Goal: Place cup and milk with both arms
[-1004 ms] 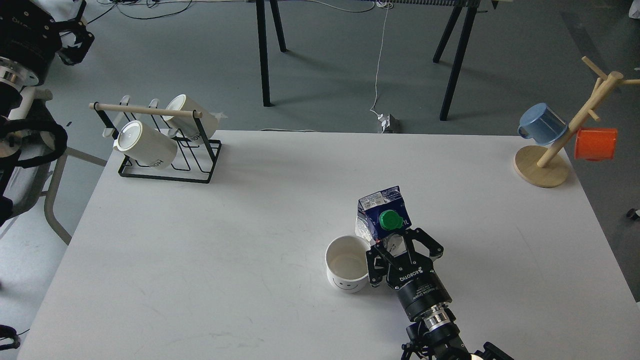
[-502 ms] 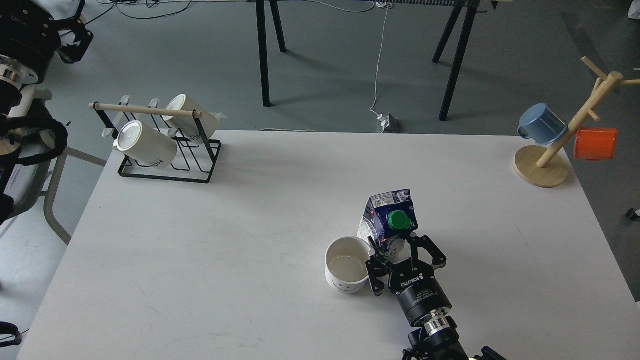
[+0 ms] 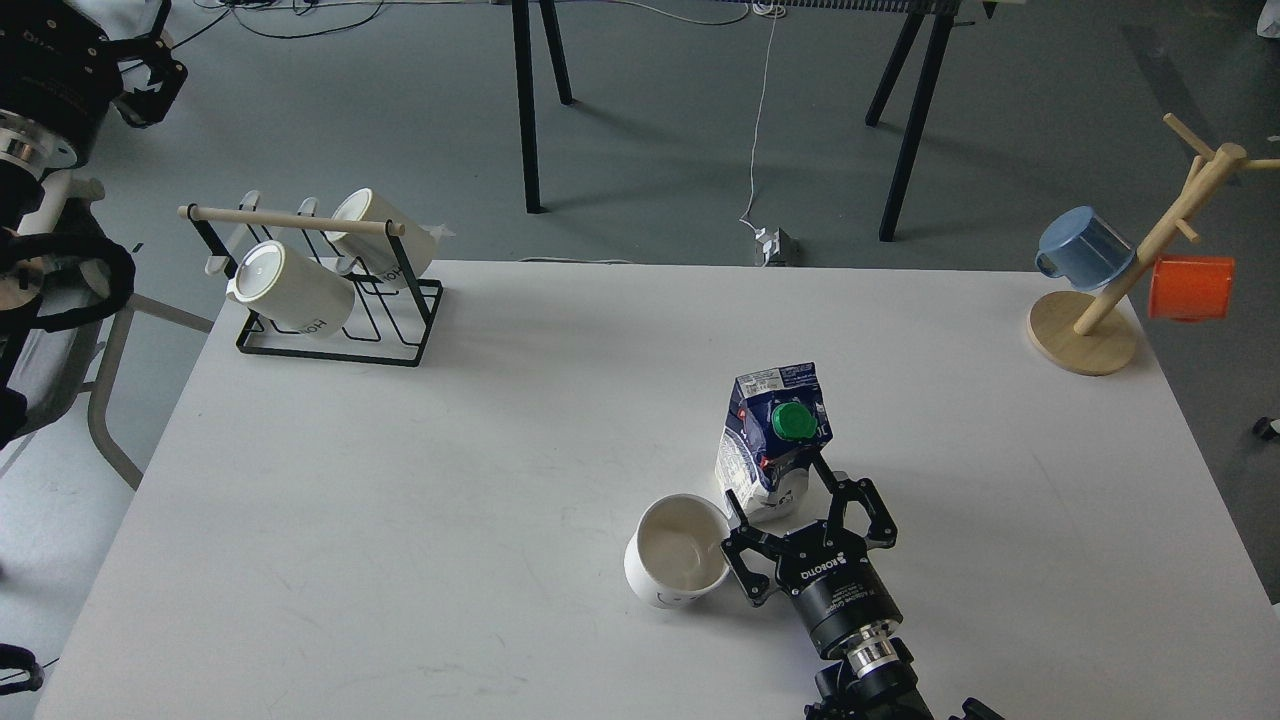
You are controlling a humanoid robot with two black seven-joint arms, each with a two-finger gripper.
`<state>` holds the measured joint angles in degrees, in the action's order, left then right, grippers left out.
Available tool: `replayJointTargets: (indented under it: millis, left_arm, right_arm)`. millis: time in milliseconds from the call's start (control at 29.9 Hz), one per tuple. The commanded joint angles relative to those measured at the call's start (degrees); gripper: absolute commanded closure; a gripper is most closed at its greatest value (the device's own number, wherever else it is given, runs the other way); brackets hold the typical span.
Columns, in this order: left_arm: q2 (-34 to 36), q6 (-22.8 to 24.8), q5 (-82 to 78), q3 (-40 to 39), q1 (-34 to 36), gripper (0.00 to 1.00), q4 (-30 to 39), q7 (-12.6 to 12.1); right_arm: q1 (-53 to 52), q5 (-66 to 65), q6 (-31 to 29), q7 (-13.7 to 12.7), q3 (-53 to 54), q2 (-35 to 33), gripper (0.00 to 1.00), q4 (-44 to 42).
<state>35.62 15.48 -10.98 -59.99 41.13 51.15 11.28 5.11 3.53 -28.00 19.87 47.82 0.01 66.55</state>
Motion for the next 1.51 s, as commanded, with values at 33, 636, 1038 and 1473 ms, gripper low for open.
replayJointTargets:
  millis: [33, 636, 1038, 1473]
  left_arm:
    - [0.15, -0.01, -0.01, -0.04, 0.01, 0.00, 0.09, 0.06]
    - [1.73, 0.43, 0.08, -0.04, 0.36, 0.00, 0.53, 0.06]
    - [1.74, 0.69, 0.25, -0.22, 0.45, 0.00, 0.79, 0.15]
    - [-3.18, 0.87, 0.78, -1.10, 0.09, 0.00, -0.61, 0.06]
  right_arm:
    - [0.78, -0.02, 0.00, -0.01, -0.01, -0.01, 0.04, 1.21]
    - [8.33, -0.11, 0.00, -0.01, 0.42, -7.90, 0.03, 11.14]
    - [13.44, 0.24, 0.00, -0.01, 13.42, -25.38, 0.03, 17.55]
    - [-4.99, -0.37, 0.00, -0.01, 23.10, -47.20, 0.03, 12.31]
